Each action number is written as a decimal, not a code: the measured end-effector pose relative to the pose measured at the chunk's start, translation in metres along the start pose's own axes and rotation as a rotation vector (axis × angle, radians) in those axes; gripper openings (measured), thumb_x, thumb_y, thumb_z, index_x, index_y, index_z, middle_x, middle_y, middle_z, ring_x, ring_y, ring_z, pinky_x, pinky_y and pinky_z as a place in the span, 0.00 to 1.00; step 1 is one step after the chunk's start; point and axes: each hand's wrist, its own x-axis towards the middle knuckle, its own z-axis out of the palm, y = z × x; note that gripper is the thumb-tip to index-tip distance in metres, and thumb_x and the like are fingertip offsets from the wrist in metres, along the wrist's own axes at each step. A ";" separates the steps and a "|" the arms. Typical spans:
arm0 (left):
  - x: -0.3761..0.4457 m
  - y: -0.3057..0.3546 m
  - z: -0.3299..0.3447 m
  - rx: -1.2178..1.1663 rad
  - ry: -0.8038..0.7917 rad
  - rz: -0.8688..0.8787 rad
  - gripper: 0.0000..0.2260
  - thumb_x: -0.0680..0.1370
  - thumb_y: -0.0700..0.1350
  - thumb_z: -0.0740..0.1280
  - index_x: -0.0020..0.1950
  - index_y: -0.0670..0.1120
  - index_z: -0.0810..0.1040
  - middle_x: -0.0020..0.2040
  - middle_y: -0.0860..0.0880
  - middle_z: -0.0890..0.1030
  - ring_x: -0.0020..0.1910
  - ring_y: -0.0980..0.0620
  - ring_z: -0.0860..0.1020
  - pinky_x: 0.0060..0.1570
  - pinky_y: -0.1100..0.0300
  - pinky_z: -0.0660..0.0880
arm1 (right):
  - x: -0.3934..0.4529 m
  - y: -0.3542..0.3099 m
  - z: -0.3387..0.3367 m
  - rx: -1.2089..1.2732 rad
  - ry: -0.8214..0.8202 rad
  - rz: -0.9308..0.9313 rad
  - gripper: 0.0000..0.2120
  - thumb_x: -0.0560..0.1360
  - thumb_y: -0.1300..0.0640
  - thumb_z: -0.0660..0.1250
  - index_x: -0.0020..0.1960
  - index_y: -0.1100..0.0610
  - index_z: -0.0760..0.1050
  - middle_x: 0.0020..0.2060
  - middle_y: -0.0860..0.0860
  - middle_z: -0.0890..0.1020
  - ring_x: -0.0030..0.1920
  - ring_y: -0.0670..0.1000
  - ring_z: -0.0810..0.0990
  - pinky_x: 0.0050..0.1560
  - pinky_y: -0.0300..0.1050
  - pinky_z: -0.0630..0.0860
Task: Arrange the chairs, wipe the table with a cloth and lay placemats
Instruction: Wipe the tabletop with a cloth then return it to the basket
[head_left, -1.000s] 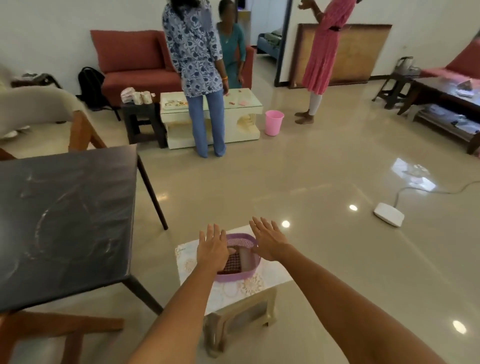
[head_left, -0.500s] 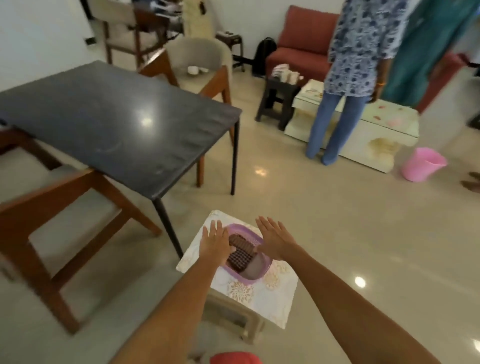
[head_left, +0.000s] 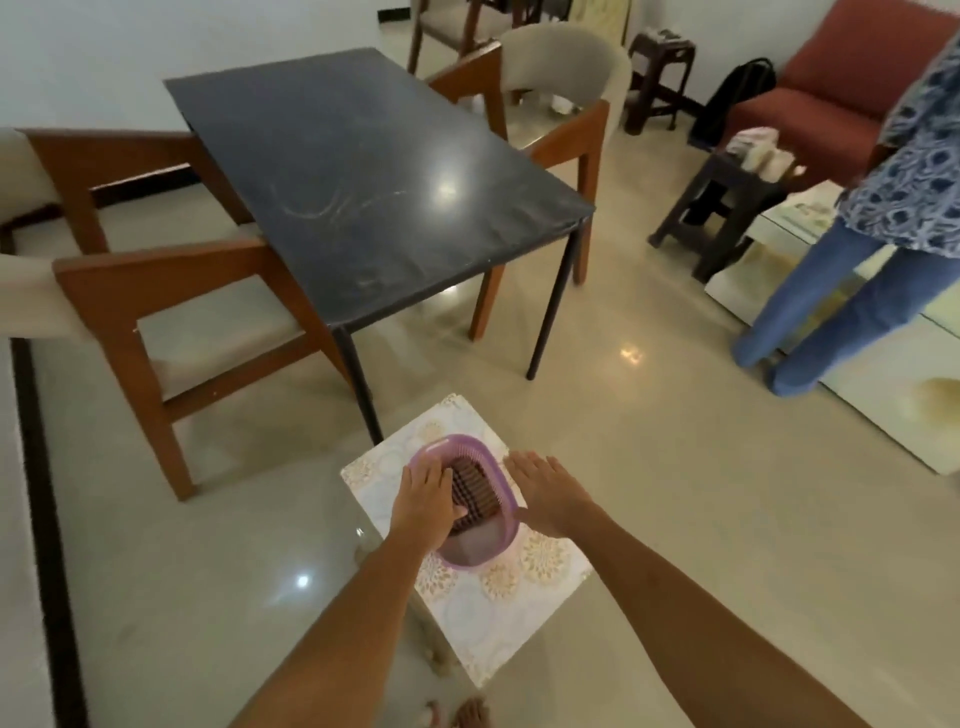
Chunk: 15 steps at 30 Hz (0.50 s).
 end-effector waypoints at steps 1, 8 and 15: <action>0.002 0.003 -0.002 -0.008 0.013 -0.021 0.29 0.80 0.58 0.55 0.75 0.43 0.58 0.76 0.42 0.55 0.75 0.40 0.51 0.73 0.44 0.49 | 0.008 0.000 -0.003 -0.012 0.014 -0.041 0.36 0.80 0.46 0.59 0.79 0.59 0.44 0.78 0.55 0.49 0.77 0.56 0.48 0.76 0.53 0.47; -0.001 0.025 -0.002 -0.137 0.018 -0.226 0.28 0.81 0.56 0.55 0.75 0.42 0.55 0.77 0.42 0.54 0.76 0.42 0.50 0.73 0.45 0.48 | 0.050 0.008 -0.004 -0.070 0.038 -0.254 0.37 0.79 0.48 0.61 0.78 0.60 0.47 0.78 0.56 0.51 0.77 0.56 0.49 0.76 0.55 0.47; 0.001 0.066 -0.001 -0.287 0.094 -0.461 0.28 0.80 0.53 0.59 0.75 0.43 0.55 0.74 0.43 0.59 0.74 0.43 0.57 0.72 0.48 0.55 | 0.071 0.045 -0.018 -0.109 0.016 -0.442 0.33 0.78 0.48 0.61 0.77 0.60 0.53 0.75 0.56 0.60 0.75 0.58 0.57 0.75 0.54 0.54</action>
